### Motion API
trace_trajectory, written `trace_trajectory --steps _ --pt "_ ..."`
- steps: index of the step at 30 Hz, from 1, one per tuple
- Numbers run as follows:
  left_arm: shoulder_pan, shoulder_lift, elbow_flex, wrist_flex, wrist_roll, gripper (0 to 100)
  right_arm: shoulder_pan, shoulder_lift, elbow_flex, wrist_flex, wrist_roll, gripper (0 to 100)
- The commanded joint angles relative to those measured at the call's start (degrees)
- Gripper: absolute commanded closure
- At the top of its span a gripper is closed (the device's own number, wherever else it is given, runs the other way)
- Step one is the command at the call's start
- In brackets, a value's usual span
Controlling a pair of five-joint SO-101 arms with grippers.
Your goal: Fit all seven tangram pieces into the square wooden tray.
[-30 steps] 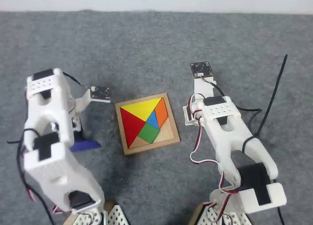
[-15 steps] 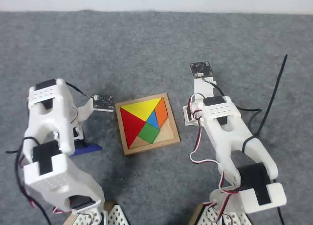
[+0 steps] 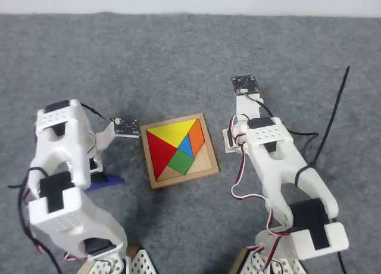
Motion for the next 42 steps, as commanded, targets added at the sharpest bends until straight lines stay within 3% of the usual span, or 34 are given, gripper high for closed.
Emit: trace_trajectory --steps 1,10,15,21,27,32,42 --pt "-0.26 0.18 1.63 -9.93 11.16 99 -0.40 -0.48 -0.44 -0.92 1.05 98.9" --pt "1.67 0.18 1.63 -9.93 8.35 99 -0.48 -0.48 -0.44 -0.84 1.05 98.9" --pt "2.73 -5.71 1.63 -5.01 3.78 99 -0.48 -0.48 -0.44 -0.84 1.05 98.9" --pt "5.63 -18.11 1.63 5.80 -15.91 99 -0.48 -0.48 -0.44 -0.84 1.05 98.9" --pt "14.07 -20.48 1.27 7.38 -36.22 99 -0.22 -0.48 -0.44 -0.84 1.05 98.9" --pt "22.51 -21.01 1.10 6.68 -37.19 99 -0.22 -0.48 -0.44 -0.75 1.05 98.9" --pt "31.74 -20.57 1.27 -2.29 -37.27 99 0.48 -0.57 -1.05 -0.40 0.97 98.9"
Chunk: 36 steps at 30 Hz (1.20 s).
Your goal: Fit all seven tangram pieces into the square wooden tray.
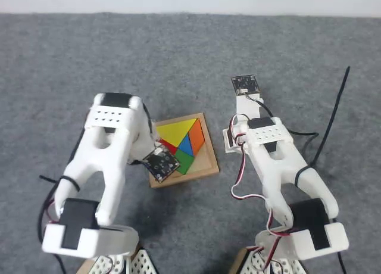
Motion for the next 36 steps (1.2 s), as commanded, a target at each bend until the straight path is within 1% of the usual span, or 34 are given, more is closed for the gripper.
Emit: trace_trajectory --steps 1,7,11,14,15,17,23,25,26,29,31,32,34,36 --pt "6.86 -2.64 -0.40 -2.11 -1.05 99 1.27 -0.57 -1.32 -0.40 0.79 98.9" --pt "15.38 -2.55 -0.57 -2.55 -1.05 99 6.81 -0.57 -3.34 -0.40 0.00 99.0" --pt "16.70 -2.55 -0.22 -3.16 -0.88 99 9.27 -0.57 -4.66 -0.40 -5.89 99.0" --pt "16.62 -2.55 1.80 -6.15 -0.88 99 9.80 -0.57 -4.75 -0.40 -6.51 98.9" --pt "16.79 -2.55 3.03 -7.74 -0.97 99 9.71 -0.57 -4.75 -0.40 -6.51 98.9" --pt "17.41 -2.55 5.67 -13.36 -0.97 99 9.63 -0.57 -4.75 -0.40 -6.51 98.9" --pt "18.02 -2.99 15.52 -35.78 -0.88 99 9.45 -0.57 -4.75 -0.40 -6.51 98.9" --pt "17.93 -3.25 17.80 -39.65 -0.88 99 9.45 -0.57 -4.75 -0.40 -6.51 98.9" --pt "17.85 -3.25 17.89 -40.09 -0.88 99 9.45 -0.57 -4.75 -0.40 -6.51 98.9" --pt "17.49 -3.52 16.75 -37.80 -1.23 99 9.45 -0.57 -4.75 -0.40 -6.51 98.9" --pt "17.32 -4.66 14.73 -33.23 -3.08 99 9.45 -0.57 -4.75 -0.40 -6.51 98.9" --pt "17.32 -5.54 13.58 -29.36 -5.45 99 9.45 -0.57 -4.75 -0.40 -6.51 98.9" --pt "17.23 -7.56 10.68 -19.25 -12.57 99 9.45 -0.57 -4.75 -0.40 -6.51 98.9" --pt "17.32 -8.62 6.37 -8.53 -16.09 99 9.45 -0.57 -4.75 -0.40 -6.51 98.9"
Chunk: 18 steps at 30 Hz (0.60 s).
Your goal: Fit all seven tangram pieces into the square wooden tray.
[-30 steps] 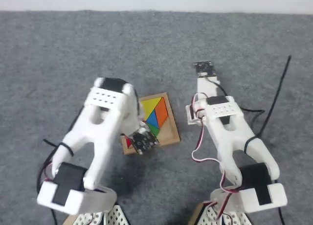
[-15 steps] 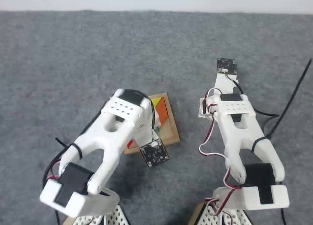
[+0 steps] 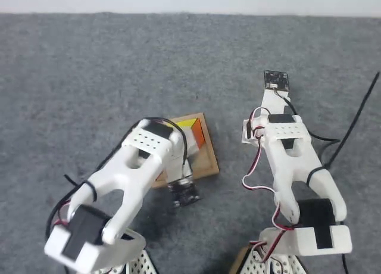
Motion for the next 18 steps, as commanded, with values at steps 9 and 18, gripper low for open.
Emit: trace_trajectory --steps 9,18 --pt "-1.49 -5.10 -14.64 31.30 -20.13 99 0.57 -0.57 -3.52 -0.40 -0.62 98.9" --pt "-1.58 -5.45 -17.89 30.15 -20.13 99 0.57 -0.48 -3.52 -0.40 -0.53 98.9"
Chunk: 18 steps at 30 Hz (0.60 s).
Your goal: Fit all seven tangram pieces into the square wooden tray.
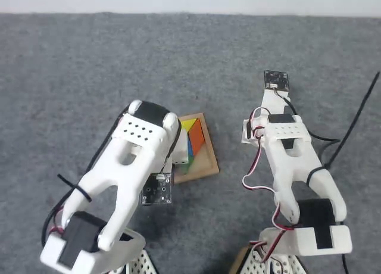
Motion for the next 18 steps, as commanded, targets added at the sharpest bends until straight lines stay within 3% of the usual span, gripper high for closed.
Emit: trace_trajectory --steps 1,11,18 --pt "-0.53 -2.37 -4.26 0.00 -2.64 99 0.57 -0.48 -3.52 -0.40 -0.53 98.9" --pt "4.04 -1.32 -4.53 -1.23 2.11 99 0.57 -0.48 -3.52 -0.40 -0.53 98.9" --pt "4.92 13.98 -16.31 0.70 2.11 99 0.57 -0.48 -3.52 -0.40 -0.53 98.9"
